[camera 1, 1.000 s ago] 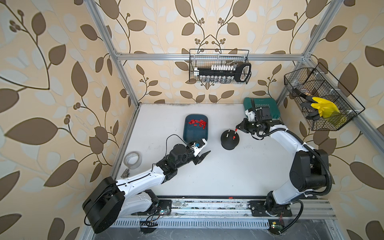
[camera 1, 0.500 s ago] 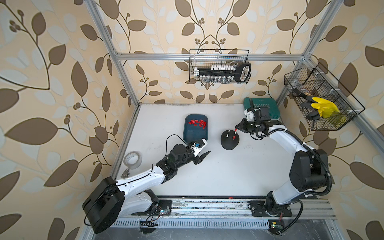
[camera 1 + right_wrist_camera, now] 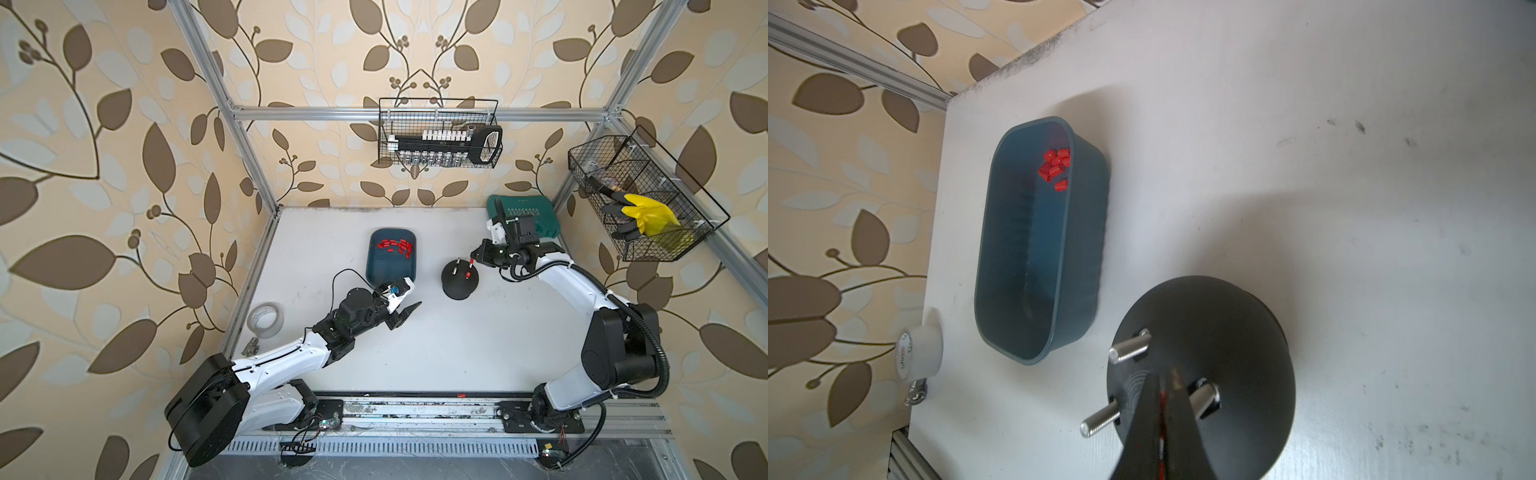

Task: Cover the protruding screws with screw protection sleeves
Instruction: Attach the screw protection sleeve to the screw.

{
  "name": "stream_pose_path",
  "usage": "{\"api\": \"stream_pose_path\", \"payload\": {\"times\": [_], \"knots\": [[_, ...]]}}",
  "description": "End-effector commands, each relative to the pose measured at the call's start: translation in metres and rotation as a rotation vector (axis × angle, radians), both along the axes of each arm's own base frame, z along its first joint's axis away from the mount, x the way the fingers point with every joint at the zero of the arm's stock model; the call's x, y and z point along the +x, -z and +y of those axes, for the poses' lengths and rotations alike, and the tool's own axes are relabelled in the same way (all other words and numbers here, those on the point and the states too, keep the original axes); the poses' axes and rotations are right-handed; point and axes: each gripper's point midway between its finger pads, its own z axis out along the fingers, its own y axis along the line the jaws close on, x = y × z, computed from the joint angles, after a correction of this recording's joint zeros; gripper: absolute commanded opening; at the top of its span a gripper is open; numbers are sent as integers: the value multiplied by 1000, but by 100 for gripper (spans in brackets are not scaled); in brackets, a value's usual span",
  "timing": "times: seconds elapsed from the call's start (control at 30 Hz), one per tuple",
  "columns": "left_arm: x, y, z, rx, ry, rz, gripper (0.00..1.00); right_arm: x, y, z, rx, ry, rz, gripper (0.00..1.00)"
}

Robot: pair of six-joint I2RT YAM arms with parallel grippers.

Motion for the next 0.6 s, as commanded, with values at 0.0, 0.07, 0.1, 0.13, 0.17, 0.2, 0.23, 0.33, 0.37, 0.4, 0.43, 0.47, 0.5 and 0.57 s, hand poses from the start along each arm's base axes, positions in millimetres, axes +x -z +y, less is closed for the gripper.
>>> {"api": "stream_pose_path", "payload": {"times": [0.0,0.07,0.1,0.13,0.17,0.2,0.23,0.33,0.37,0.4,0.43,0.47,0.5,0.57], "knots": [[-4,-22,-6,-36,32,-40,63,-9,-3,-3,-37,-6,4,0],[-4,-22,-6,-36,32,-39,63,-9,-7,-3,-35,-4,-4,0],[-4,-22,-6,-37,30,-40,63,-8,-9,-3,-33,-4,-6,0],[-4,-22,-6,-37,30,-42,63,-8,-10,-3,-32,-5,-8,0],[-4,-23,-6,-38,30,-43,63,-8,-13,-3,-32,-4,-13,0],[-4,-23,-6,-37,29,-41,63,-8,-13,-3,-34,-3,-14,0],[-4,-22,-6,-37,31,-40,63,-8,-14,-3,-36,-1,-18,0],[-4,-23,-6,-37,31,-42,63,-6,-12,-4,-38,1,-16,0],[-4,-23,-6,-37,30,-43,63,-5,-11,-3,-35,-2,-15,0],[-4,-23,-6,-37,31,-43,63,-4,-10,-2,-32,-5,-13,0],[-5,-23,-5,-37,30,-44,63,-4,-8,-1,-30,-5,-10,0],[-5,-23,-5,-37,29,-43,63,-3,-6,-1,-30,-4,-7,0],[-5,-23,-5,-36,30,-44,63,-3,-3,-1,-30,-5,-4,0],[-4,-23,-5,-37,28,-45,63,-2,0,-1,-31,-5,-1,0]]}}
